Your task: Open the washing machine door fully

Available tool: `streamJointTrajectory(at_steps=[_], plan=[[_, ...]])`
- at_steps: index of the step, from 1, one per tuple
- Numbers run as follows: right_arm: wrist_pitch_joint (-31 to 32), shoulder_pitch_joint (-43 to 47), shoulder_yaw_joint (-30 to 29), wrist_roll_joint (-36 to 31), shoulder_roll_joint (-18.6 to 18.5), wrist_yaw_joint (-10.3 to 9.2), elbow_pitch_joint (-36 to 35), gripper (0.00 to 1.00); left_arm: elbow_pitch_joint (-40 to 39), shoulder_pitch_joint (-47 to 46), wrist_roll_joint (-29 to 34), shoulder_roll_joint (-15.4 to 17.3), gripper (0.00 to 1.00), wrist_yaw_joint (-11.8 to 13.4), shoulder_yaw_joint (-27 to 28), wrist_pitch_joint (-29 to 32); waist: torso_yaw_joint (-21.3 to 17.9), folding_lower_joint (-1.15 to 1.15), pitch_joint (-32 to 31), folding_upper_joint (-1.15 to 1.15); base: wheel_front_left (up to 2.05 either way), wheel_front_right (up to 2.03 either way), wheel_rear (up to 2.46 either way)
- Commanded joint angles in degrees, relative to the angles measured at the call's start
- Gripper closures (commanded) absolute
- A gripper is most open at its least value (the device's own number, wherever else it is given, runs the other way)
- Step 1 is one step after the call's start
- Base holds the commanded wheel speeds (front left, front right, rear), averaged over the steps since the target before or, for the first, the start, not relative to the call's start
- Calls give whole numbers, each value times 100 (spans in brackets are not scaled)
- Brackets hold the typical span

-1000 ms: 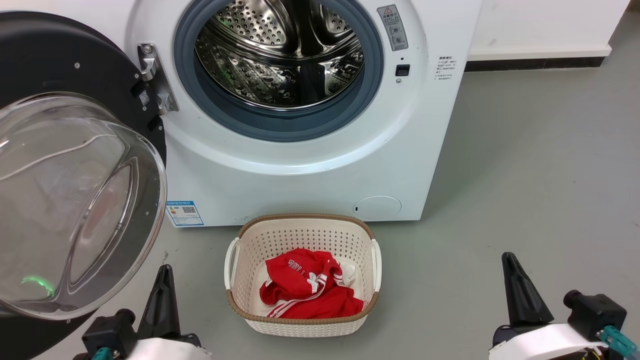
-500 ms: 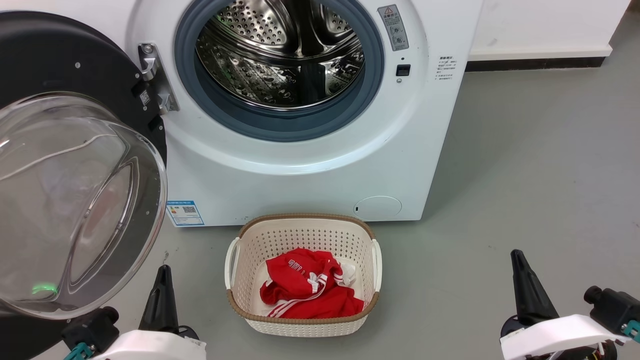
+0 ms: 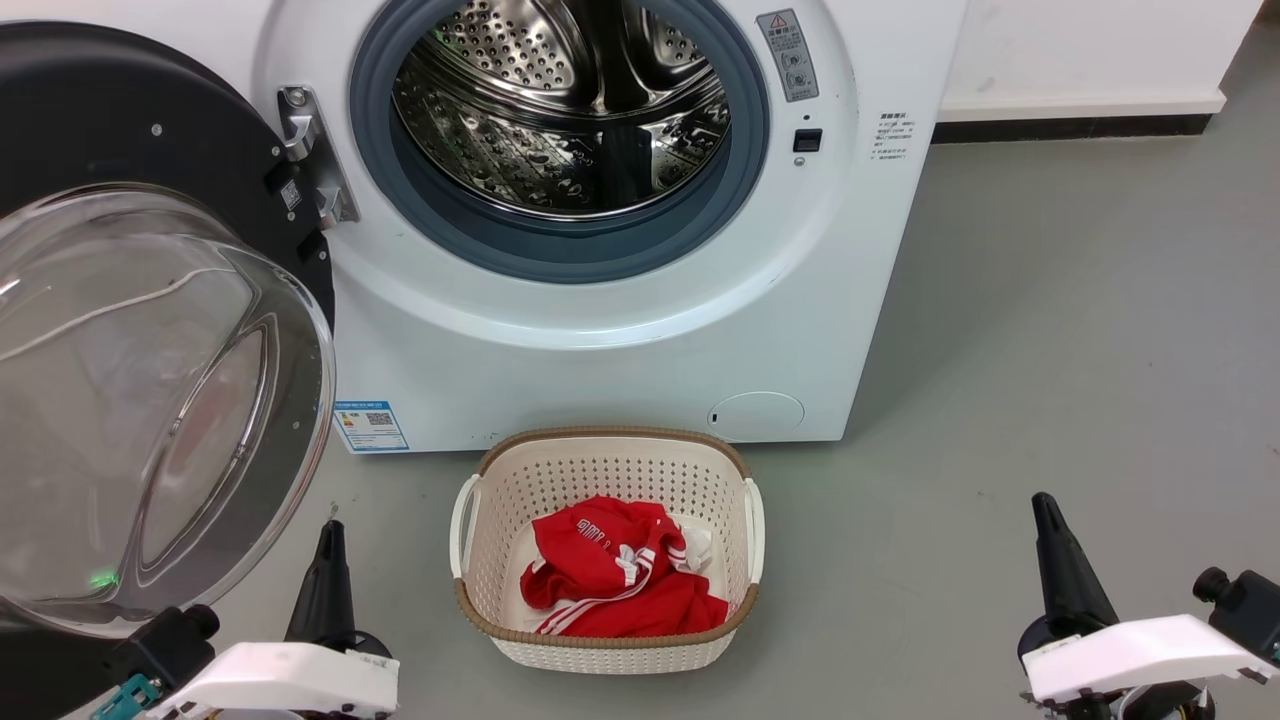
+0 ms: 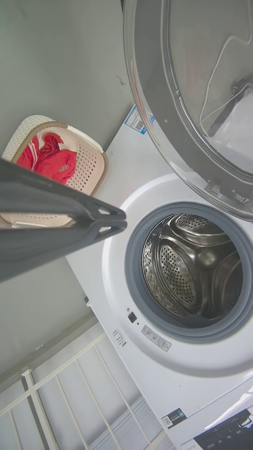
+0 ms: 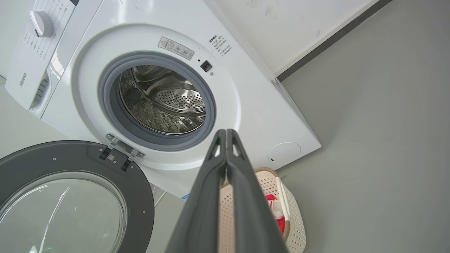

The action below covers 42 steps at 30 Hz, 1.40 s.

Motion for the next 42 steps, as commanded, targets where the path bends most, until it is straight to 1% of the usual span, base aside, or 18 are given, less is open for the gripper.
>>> streamJointTrajectory(at_steps=[1,22,23,42], plan=[[34,-190,-26,223,-45,0,-48,100,-32,-161,-208,13,100,-42,28,41,1,0,0,0,0,0,0],[390,-325,-143,1744,-64,0,71,100,178,-366,-1751,16,100,-153,99,424,12,0,0,0,0,0,0],[442,-347,-161,1942,-65,0,86,100,205,-388,-1947,17,100,-169,108,475,14,0,0,0,0,0,0],[708,-444,-267,2983,-59,0,171,100,351,-532,-3023,19,100,-243,154,744,23,0,0,0,0,0,0]])
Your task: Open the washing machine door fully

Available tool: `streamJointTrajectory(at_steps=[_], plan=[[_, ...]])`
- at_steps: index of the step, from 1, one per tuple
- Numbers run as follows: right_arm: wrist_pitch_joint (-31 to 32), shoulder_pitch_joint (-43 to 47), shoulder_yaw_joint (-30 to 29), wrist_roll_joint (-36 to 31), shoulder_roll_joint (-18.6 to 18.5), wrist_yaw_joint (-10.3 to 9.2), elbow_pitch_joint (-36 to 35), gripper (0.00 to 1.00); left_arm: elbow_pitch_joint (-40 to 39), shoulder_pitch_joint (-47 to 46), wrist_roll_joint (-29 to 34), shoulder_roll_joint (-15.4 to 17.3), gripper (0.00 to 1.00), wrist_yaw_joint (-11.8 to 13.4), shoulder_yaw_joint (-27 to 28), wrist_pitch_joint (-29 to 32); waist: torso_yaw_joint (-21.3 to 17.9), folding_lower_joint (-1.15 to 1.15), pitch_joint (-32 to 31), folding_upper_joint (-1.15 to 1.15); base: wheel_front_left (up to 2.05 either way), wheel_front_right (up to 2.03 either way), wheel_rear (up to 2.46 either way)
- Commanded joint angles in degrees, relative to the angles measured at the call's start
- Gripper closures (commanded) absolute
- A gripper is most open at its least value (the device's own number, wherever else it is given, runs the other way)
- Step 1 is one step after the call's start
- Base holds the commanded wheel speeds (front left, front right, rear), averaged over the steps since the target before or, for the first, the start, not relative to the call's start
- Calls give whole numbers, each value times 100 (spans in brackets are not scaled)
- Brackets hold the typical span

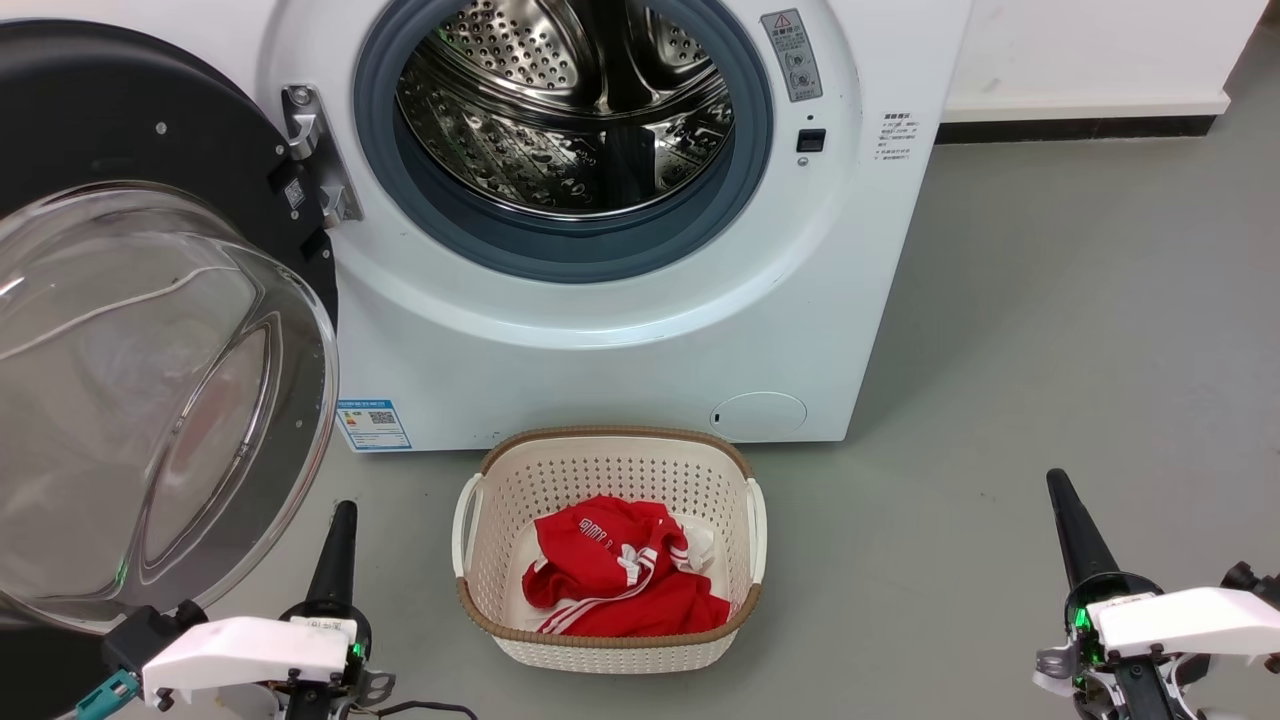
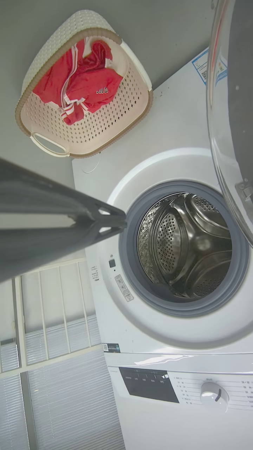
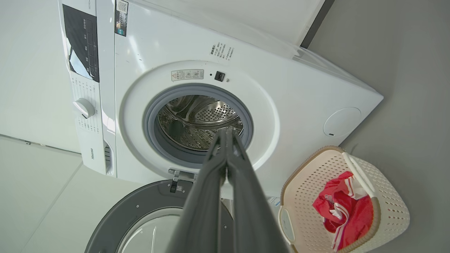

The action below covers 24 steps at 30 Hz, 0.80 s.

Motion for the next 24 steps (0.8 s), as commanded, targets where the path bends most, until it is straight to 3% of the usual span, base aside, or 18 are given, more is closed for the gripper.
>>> streamJointTrajectory(at_steps=[1,24], plan=[[27,-112,-21,144,-26,1,-15,100,-11,-139,-128,16,100,-30,14,39,1,0,0,0,0,0,0],[332,-216,-151,1234,-1,1,81,100,150,-271,-1266,18,100,-120,68,322,13,0,0,0,0,0,0]])
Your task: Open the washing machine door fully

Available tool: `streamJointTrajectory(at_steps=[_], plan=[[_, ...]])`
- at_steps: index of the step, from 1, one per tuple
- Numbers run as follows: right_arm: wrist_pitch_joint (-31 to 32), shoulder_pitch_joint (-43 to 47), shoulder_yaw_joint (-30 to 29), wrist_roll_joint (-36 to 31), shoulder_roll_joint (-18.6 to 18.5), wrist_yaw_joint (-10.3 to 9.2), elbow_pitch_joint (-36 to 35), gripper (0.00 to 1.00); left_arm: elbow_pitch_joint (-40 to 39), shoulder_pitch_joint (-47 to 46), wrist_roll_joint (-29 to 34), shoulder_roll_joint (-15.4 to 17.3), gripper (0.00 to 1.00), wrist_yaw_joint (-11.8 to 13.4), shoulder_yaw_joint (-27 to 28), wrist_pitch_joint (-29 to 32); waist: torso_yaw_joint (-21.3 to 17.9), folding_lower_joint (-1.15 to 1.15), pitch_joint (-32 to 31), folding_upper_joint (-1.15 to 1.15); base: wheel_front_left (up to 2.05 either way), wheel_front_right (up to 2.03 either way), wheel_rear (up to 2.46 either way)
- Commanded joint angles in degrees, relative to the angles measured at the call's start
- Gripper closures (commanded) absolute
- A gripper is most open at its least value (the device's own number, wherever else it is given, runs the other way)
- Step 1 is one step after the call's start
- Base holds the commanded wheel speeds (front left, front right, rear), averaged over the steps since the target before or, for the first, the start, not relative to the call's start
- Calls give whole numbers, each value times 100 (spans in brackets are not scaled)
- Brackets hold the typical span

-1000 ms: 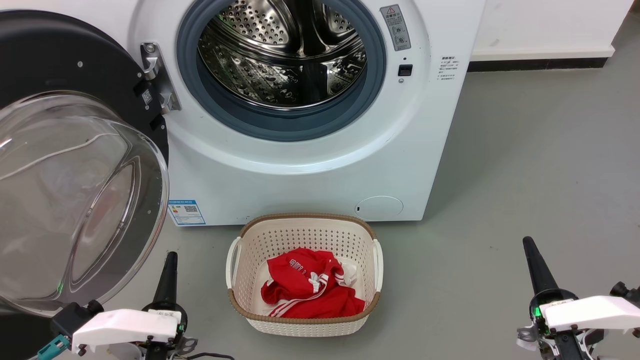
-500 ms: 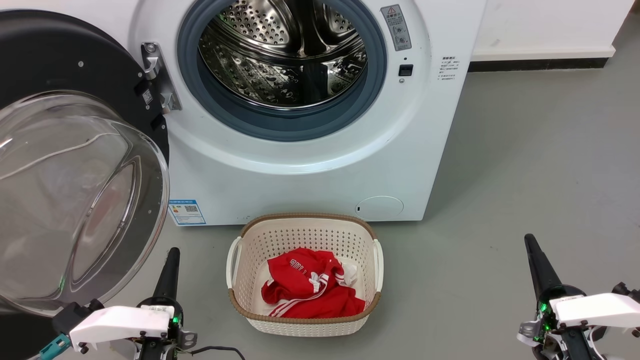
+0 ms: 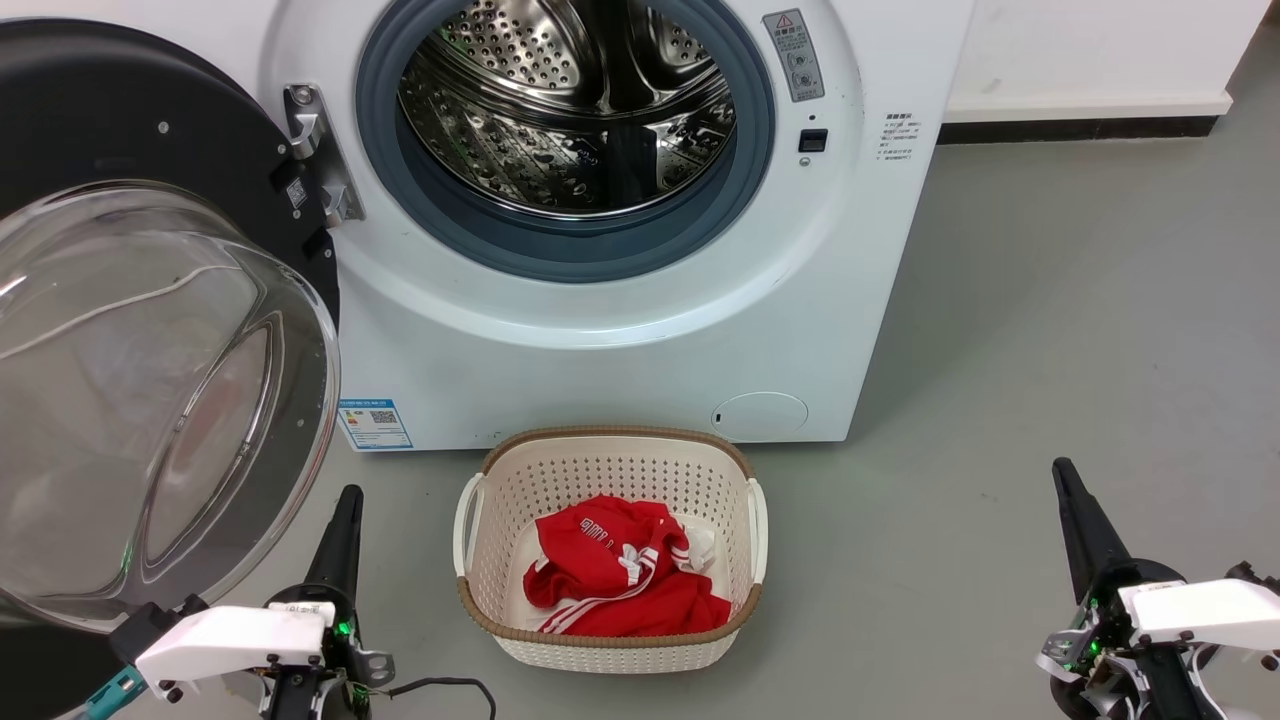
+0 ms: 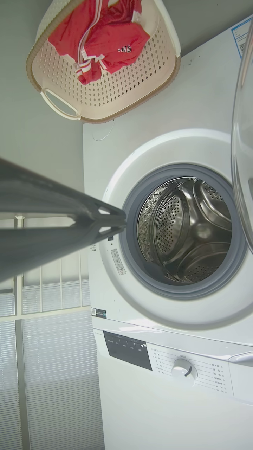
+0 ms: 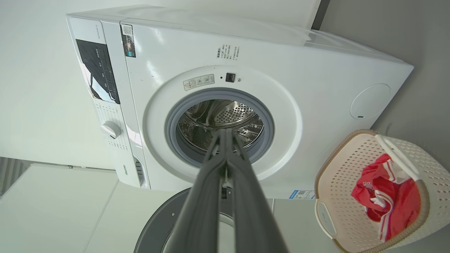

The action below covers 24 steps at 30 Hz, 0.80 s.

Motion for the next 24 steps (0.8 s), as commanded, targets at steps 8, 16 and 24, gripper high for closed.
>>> streamJointTrajectory(at_steps=[8,16,24], plan=[[120,-129,-58,412,8,0,33,100,54,-136,-411,15,100,-63,36,109,4,0,0,0,0,0,0],[204,-147,-101,730,18,0,59,100,101,-170,-746,15,100,-87,51,205,9,0,0,0,0,0,0],[258,-165,-128,847,32,0,73,100,121,-183,-890,15,100,-98,57,235,11,0,0,0,0,0,0]])
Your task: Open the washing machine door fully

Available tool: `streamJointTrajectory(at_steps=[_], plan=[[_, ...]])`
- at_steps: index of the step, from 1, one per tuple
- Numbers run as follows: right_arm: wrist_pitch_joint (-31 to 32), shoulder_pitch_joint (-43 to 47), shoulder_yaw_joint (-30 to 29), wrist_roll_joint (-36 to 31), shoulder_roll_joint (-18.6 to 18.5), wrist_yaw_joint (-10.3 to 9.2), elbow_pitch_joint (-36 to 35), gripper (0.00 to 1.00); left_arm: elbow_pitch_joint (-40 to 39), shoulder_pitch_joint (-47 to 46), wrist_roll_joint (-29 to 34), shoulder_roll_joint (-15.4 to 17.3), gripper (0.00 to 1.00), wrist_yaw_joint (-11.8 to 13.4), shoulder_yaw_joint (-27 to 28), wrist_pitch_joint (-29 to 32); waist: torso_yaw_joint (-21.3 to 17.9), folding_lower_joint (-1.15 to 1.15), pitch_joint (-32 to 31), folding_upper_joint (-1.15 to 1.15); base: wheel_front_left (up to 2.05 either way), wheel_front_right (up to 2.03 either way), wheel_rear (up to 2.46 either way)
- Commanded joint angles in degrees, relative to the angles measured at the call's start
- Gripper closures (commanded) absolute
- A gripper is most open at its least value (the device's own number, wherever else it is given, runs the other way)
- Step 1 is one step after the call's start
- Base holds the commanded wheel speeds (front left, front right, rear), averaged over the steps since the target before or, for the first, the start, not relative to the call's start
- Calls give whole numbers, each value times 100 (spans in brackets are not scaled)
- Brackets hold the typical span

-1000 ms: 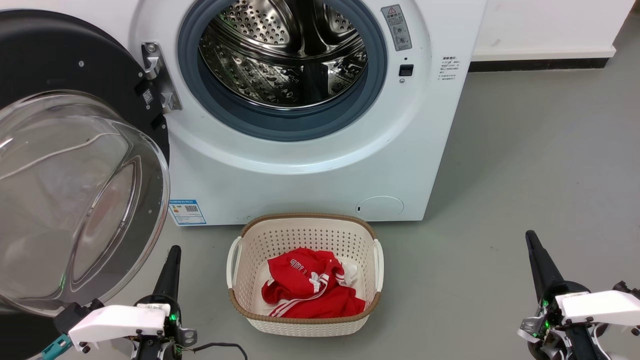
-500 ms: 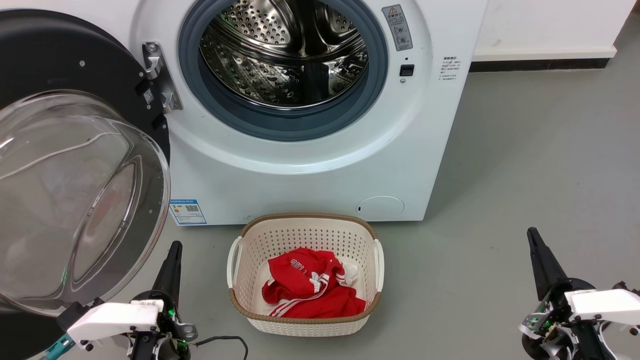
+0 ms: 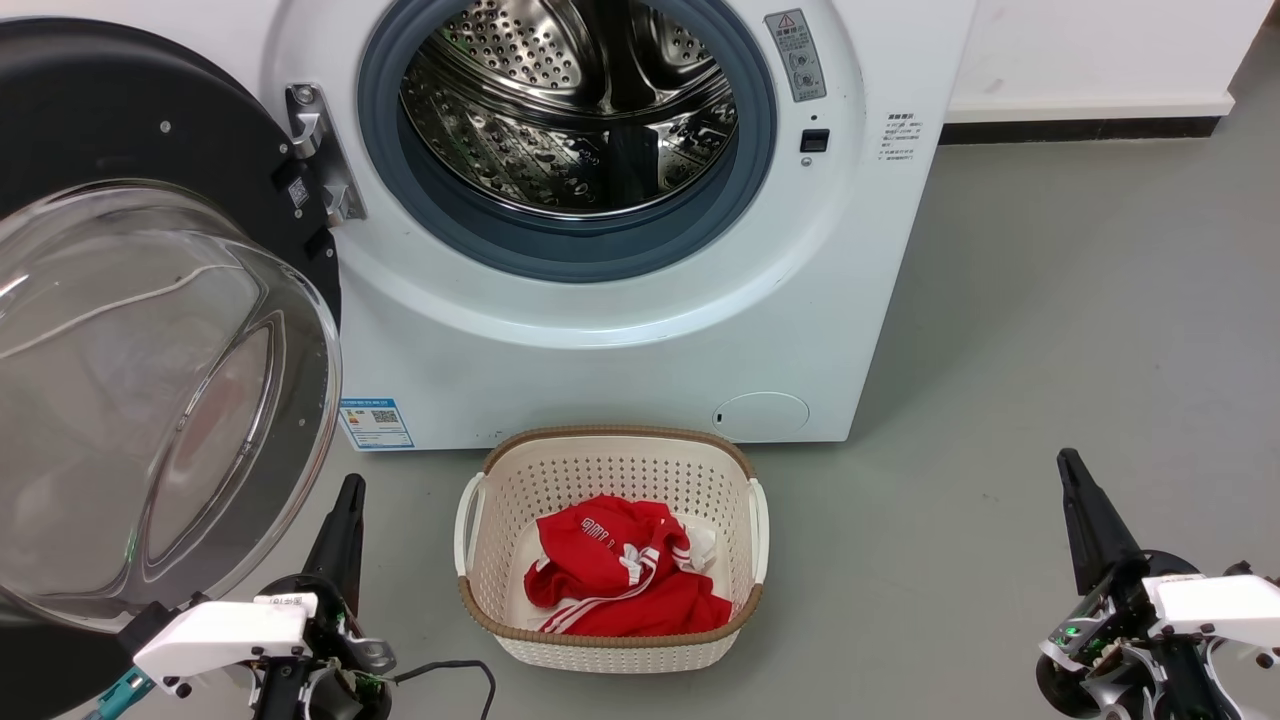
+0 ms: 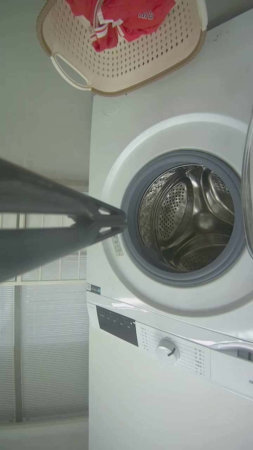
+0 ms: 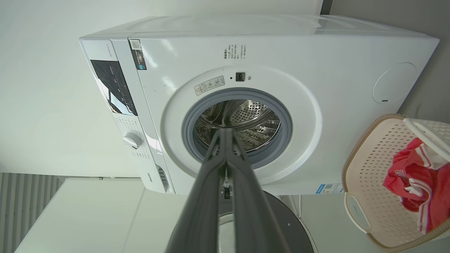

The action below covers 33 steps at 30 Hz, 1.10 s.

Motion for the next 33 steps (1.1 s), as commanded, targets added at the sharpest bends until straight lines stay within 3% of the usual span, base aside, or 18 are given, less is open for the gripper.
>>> streamJointTrajectory(at_steps=[1,33], plan=[[24,-71,-11,2,20,0,10,100,9,-59,-9,13,100,-24,16,17,0,0,0,0,0,0,0],[67,-79,-69,-61,56,0,12,100,7,-57,-11,13,100,-25,15,16,0,0,0,0,0,0,0]])
